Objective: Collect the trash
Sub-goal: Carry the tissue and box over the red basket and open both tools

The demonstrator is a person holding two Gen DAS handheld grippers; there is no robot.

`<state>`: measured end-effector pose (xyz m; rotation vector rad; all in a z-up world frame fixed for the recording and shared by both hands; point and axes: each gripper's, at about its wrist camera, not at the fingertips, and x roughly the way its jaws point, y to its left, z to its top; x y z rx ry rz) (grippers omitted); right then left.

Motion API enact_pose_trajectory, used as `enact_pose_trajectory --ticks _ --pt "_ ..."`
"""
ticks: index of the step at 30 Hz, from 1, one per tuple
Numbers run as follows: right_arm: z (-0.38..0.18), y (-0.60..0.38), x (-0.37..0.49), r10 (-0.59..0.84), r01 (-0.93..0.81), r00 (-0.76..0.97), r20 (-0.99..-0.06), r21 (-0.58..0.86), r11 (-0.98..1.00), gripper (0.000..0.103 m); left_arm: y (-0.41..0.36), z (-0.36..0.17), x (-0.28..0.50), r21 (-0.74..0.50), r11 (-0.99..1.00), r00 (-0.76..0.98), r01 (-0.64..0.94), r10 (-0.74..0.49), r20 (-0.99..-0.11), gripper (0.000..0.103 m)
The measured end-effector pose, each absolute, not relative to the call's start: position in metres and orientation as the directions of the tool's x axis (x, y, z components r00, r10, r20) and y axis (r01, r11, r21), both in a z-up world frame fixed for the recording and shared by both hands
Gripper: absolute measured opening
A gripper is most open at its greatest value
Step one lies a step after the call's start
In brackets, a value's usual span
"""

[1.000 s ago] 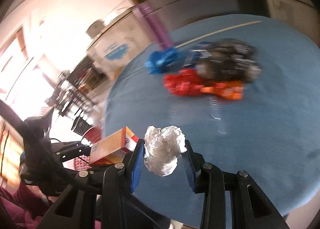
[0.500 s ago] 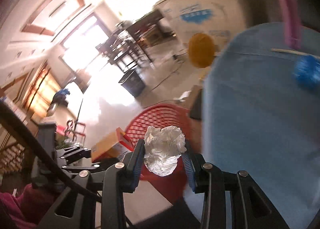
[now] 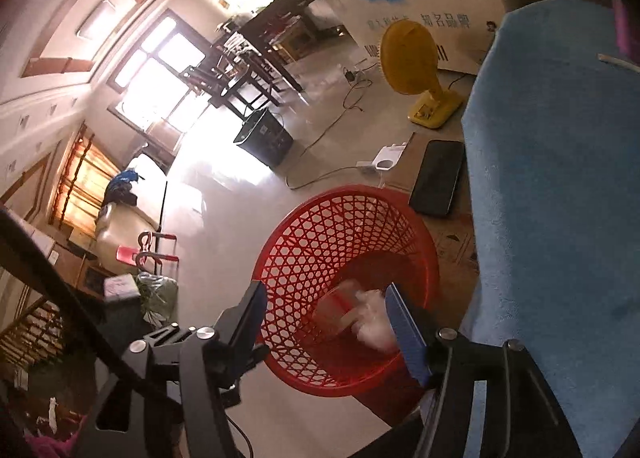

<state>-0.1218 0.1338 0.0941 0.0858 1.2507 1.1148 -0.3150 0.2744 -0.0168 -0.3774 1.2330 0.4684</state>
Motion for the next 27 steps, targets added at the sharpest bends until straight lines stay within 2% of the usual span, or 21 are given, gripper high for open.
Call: enact_pose_trajectory --ticks 12,18,21,27 --pt "0.115 0.064 -0.106 0.725 -0.564 0.052 -0.686 0.579 0.588 0.066 0.238 -0.028 -0.261 -0.119 0.889 0.304 -0.441 0.023 -0.952 0.067" --pt "0.123 0.019 -0.098 0.729 -0.510 0.116 -0.674 0.589 0.627 0.065 0.243 -0.048 -0.216 -0.027 0.899 0.247 -0.436 0.091 -0.965 0.067" --pt "0.128 -0.004 -0.094 0.722 -0.486 0.155 -0.674 0.585 0.650 0.066 0.237 -0.067 -0.199 -0.082 0.922 0.193 -0.378 -0.009 -0.981 0.067" --pt "0.140 -0.060 -0.080 0.696 -0.419 0.263 -0.668 0.571 0.706 0.066 0.222 -0.076 -0.190 -0.185 0.920 0.183 -0.345 -0.128 -0.975 0.067"
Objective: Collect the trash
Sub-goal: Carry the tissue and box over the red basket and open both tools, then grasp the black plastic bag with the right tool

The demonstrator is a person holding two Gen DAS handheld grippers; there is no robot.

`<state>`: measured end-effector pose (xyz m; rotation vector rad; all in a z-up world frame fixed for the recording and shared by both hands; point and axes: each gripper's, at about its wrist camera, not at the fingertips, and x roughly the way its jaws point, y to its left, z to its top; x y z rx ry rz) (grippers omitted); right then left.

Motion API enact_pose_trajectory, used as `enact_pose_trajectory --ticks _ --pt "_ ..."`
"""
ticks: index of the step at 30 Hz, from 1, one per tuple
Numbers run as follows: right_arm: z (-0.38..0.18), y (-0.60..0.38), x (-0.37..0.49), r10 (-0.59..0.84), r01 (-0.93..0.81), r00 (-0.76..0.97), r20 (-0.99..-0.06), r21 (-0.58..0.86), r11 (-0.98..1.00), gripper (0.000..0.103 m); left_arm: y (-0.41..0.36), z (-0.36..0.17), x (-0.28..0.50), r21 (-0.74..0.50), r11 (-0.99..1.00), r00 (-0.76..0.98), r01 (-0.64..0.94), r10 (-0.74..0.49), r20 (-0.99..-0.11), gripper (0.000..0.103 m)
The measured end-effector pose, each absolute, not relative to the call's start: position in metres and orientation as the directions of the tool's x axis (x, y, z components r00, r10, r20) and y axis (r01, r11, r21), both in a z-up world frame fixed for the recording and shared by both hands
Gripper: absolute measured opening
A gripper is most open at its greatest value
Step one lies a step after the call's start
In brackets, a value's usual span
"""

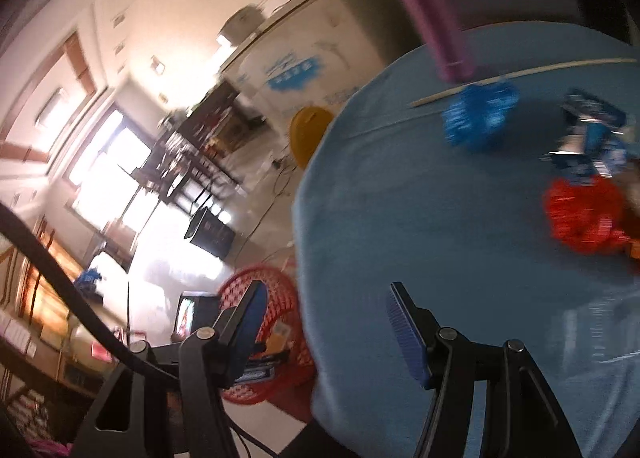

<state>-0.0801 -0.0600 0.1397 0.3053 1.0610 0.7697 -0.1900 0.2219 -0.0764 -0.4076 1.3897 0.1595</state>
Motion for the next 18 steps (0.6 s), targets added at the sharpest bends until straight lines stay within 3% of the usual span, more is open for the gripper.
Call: enact_pose_trajectory --ticks 7,10,16,18 --pt "0.142 -0.135 -0.061 0.625 -0.292 0.385 -0.679 0.553 0.780 0.066 0.217 -0.061 -0.184 -0.186 0.931 0.187 -0.313 -0.131 -0.973 0.067" --pt "0.146 -0.178 -0.051 0.587 -0.214 0.444 -0.677 0.556 0.803 0.066 0.217 -0.041 -0.181 -0.131 0.943 0.225 -0.305 -0.062 -0.972 0.067" --pt "0.147 -0.264 -0.048 0.484 -0.044 0.538 -0.690 0.551 0.834 0.066 0.198 0.028 -0.176 0.096 0.960 0.364 -0.264 0.192 -0.911 0.067" --pt "0.141 -0.287 -0.047 0.465 0.015 0.548 -0.695 0.565 0.825 0.066 0.184 0.046 -0.172 0.106 0.967 0.411 -0.232 0.196 -0.890 0.067"
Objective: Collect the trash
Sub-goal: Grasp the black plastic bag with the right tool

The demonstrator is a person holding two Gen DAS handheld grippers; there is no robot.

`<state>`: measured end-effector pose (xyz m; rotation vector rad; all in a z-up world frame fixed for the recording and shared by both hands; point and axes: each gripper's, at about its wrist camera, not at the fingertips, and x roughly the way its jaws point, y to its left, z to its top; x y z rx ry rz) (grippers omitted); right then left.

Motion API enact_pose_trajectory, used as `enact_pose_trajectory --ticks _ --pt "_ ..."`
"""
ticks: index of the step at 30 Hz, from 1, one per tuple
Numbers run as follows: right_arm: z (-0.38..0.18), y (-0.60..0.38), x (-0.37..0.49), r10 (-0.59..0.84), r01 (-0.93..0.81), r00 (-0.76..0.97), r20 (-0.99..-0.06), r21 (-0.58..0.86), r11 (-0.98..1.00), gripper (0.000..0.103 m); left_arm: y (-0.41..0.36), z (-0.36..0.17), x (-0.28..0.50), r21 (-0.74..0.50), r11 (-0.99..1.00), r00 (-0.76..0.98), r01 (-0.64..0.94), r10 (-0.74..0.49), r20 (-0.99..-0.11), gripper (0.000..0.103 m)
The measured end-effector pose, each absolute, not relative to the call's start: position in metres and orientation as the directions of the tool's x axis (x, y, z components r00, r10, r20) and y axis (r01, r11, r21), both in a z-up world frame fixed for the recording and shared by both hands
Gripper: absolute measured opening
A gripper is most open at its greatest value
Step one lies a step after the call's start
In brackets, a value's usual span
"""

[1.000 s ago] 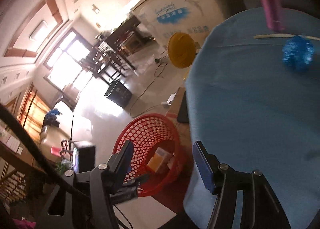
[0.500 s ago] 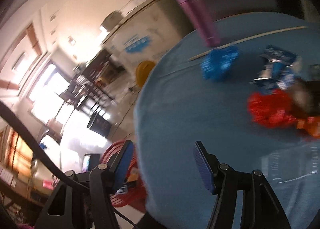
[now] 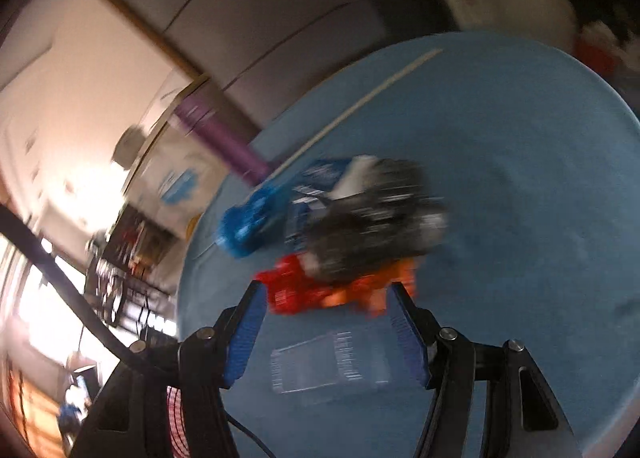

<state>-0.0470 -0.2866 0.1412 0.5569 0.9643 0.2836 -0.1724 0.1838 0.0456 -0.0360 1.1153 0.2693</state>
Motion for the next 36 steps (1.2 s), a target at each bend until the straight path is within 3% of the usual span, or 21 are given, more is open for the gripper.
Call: enact_pose_trajectory --ticks 5,10,17,19,20,21,24,29,36 --pt "0.128 -0.325 -0.040 0.511 0.095 0.556 -0.655 0.661 0.744 0.066 0.111 0.075 -0.151 0.025 1.000 0.521 -0.008 0.026 -0.853 0.069" --pt "0.123 -0.336 -0.014 0.531 0.141 0.577 -0.620 0.716 0.684 0.077 0.031 0.076 -0.133 -0.051 0.973 0.510 0.226 -0.163 -0.844 0.071" --pt "0.098 -0.319 0.035 0.503 0.198 0.491 -0.712 0.653 0.731 0.077 -0.041 0.067 -0.115 -0.055 0.908 0.453 0.416 -0.259 -0.853 0.073" --pt "0.088 -0.316 0.041 0.475 0.207 0.457 -0.752 0.609 0.766 0.071 -0.049 0.065 -0.110 -0.054 0.894 0.443 0.444 -0.272 -0.854 0.073" --pt "0.082 -0.317 0.040 0.479 0.198 0.439 -0.760 0.602 0.774 0.047 -0.053 0.064 -0.108 -0.054 0.888 0.436 0.458 -0.277 -0.856 0.073" --pt "0.078 -0.317 0.040 0.484 0.185 0.422 -0.767 0.595 0.782 0.039 -0.056 0.062 -0.106 -0.053 0.880 0.431 0.472 -0.282 -0.857 0.073" --pt "0.081 -0.327 0.027 0.502 0.149 0.458 -0.734 0.620 0.771 0.028 -0.065 0.063 -0.111 -0.046 0.858 0.425 0.512 -0.300 -0.854 0.073" --pt "0.092 -0.354 -0.003 0.497 0.125 0.513 -0.700 0.634 0.763 0.022 -0.091 0.057 -0.102 -0.066 0.824 0.399 0.563 -0.341 -0.851 0.074" --pt "0.094 -0.386 -0.042 0.481 0.165 0.531 -0.697 0.642 0.749 0.025 -0.117 0.029 -0.089 -0.079 0.806 0.356 0.586 -0.344 -0.869 0.074"
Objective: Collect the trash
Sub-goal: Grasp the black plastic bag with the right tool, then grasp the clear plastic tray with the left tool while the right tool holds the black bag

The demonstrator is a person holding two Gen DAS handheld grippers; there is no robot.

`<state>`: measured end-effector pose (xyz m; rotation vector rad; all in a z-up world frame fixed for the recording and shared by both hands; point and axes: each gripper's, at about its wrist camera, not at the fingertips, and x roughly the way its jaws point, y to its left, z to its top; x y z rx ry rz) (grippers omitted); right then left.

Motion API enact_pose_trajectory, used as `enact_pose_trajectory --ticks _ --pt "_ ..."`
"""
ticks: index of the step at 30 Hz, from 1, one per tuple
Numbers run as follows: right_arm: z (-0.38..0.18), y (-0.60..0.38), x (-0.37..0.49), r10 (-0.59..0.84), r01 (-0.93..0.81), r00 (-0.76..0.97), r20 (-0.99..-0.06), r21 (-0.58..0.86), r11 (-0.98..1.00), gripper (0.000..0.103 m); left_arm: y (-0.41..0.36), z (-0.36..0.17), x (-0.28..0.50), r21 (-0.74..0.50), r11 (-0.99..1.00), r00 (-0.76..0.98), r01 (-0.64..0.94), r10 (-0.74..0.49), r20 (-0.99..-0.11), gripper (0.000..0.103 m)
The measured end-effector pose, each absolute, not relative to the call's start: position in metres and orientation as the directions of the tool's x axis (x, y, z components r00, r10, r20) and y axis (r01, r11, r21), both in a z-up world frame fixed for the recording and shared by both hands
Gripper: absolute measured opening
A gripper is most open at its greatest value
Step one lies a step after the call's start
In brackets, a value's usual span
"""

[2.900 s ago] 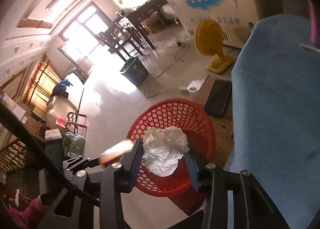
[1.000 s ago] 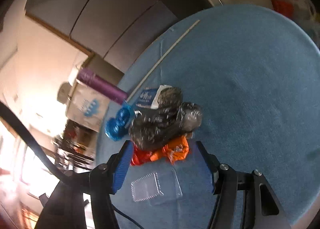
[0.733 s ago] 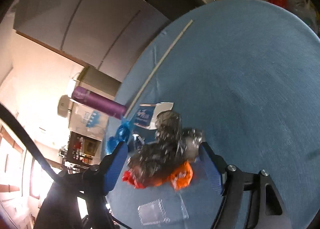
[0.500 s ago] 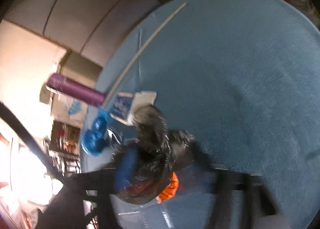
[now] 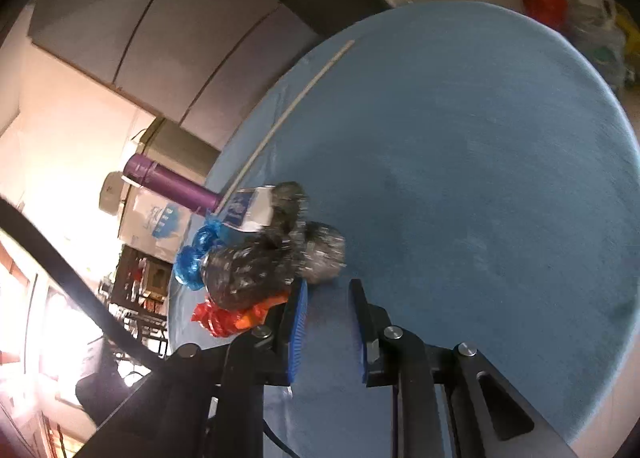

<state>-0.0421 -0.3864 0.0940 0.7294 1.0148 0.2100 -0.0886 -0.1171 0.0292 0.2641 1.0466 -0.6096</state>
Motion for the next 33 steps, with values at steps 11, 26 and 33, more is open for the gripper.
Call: enact_pose_trajectory --ticks 11,26,33 --pt "0.099 -0.389 0.001 0.560 0.200 0.575 -0.597 0.766 0.611 0.087 -0.100 0.043 -0.112 -0.113 0.853 0.427 0.510 -0.365 -0.827 0.056" --pt "0.089 -0.337 0.016 0.460 0.191 0.473 -0.751 0.597 0.779 0.007 -0.024 0.096 -0.136 -0.150 0.950 0.551 0.275 -0.284 -0.784 0.056" --pt "0.110 -0.367 -0.010 0.464 0.189 0.514 -0.721 0.623 0.759 0.013 -0.010 0.105 -0.143 -0.172 0.956 0.567 0.239 -0.281 -0.774 0.056"
